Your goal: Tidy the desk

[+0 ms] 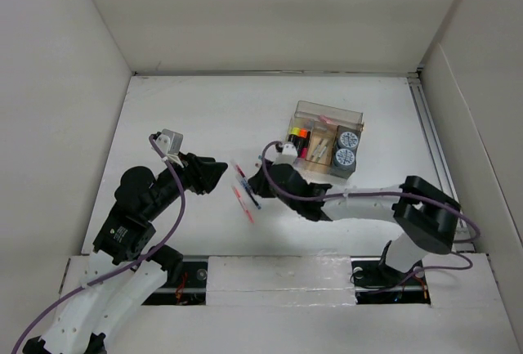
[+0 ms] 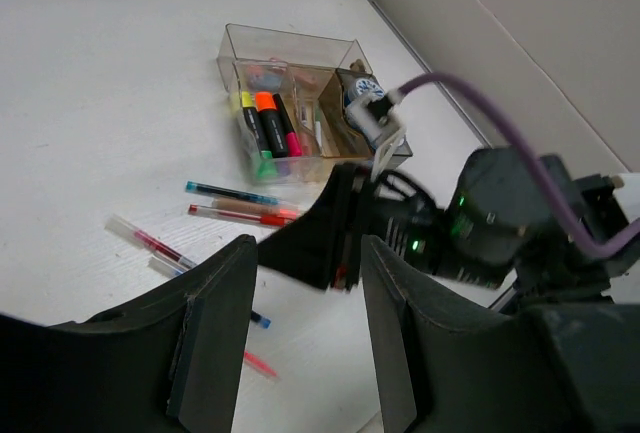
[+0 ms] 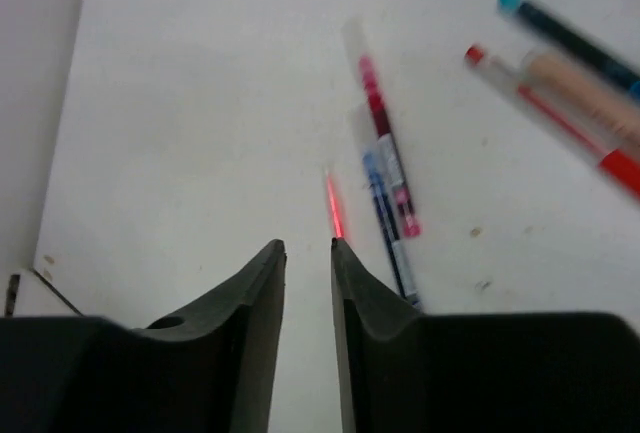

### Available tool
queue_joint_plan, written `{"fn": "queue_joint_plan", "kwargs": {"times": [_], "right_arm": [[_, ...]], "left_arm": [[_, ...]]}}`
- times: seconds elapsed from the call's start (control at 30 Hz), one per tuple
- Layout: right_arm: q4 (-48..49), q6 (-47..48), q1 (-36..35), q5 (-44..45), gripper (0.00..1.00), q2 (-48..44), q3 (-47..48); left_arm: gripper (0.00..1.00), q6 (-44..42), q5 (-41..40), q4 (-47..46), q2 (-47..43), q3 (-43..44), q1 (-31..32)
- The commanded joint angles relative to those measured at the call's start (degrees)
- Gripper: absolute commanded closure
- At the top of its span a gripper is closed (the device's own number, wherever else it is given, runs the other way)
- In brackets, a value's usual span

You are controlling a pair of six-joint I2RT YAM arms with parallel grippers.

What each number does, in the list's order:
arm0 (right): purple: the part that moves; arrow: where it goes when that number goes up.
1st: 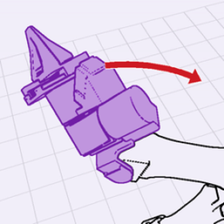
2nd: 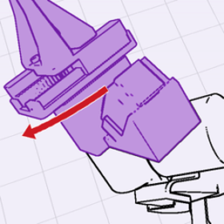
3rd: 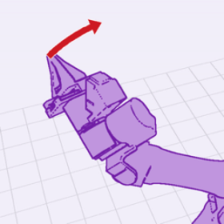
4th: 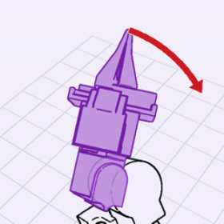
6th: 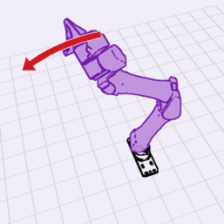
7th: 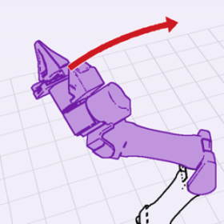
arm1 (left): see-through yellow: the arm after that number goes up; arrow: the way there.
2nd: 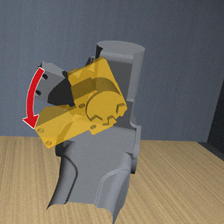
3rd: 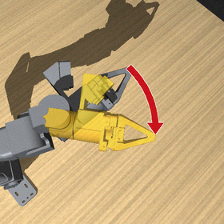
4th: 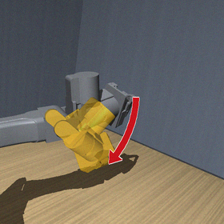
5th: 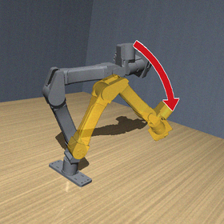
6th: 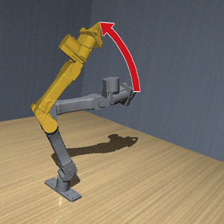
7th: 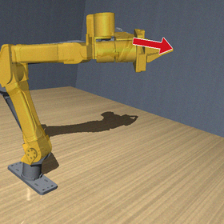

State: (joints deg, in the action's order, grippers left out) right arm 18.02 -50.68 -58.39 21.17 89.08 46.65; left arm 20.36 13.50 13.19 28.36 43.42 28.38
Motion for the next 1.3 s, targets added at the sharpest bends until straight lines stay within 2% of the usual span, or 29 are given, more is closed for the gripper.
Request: {"fn": "queue_joint_plan", "kwargs": {"times": [0.0, 0.1, 0.13, 0.33, 0.57, 0.87, 0.93, 0.97, 1.13, 1.27], "right_arm": [[-3.9, 3.7, -6.3, 6.5, 0.68, 4.9, 5.3], [-8.3, 4.4, -10.2, 11.4, 0.56, 10.7, 9.6], [-9.7, 4.7, -10.8, 12.0, 0.55, 12.1, 12.6], [-14.0, 5.4, -12.8, 16.1, 0.56, 19.3, 18.0], [-14.3, 4.7, -12.8, 18.9, 0.57, 20.3, 17.8], [-16.1, 5.7, -12.8, 15.5, 0.6, 25.3, 21.0], [-17.1, 5.9, -12.8, 15.0, 0.65, 26.9, 22.1], [-17.6, 5.9, -12.8, 14.4, 0.75, 27.4, 22.9], [-15.7, 7.5, -12.8, 11.2, 0.99, 25.4, 22.0], [-12.1, 7.9, -13.3, 7.8, 1.0, 19.8, 18.9]], "left_arm": [[0.58, -0.6, 0.2, -1.9, 0.0, 0.8, -0.2], [0.58, -0.5, 0.2, -1.8, -0.3, 0.8, -0.2], [0.58, -0.4, 0.0, -2.0, -0.3, 0.7, -0.2], [0.58, -0.6, -0.1, -1.8, -0.2, 1.0, -0.2], [0.58, -0.6, 0.0, -1.9, -0.4, 0.8, -0.2], [0.58, -0.5, 0.1, -1.9, -0.8, 0.7, -0.2], [0.58, -0.6, 0.2, -1.9, -0.5, 0.9, -0.2], [0.58, -0.6, 0.3, -1.9, -0.4, 0.8, -0.2], [0.58, -0.7, 0.3, -1.9, -0.3, 1.0, -0.2], [0.58, -0.6, 0.1, -2.0, -0.4, 0.9, -0.2]]}}
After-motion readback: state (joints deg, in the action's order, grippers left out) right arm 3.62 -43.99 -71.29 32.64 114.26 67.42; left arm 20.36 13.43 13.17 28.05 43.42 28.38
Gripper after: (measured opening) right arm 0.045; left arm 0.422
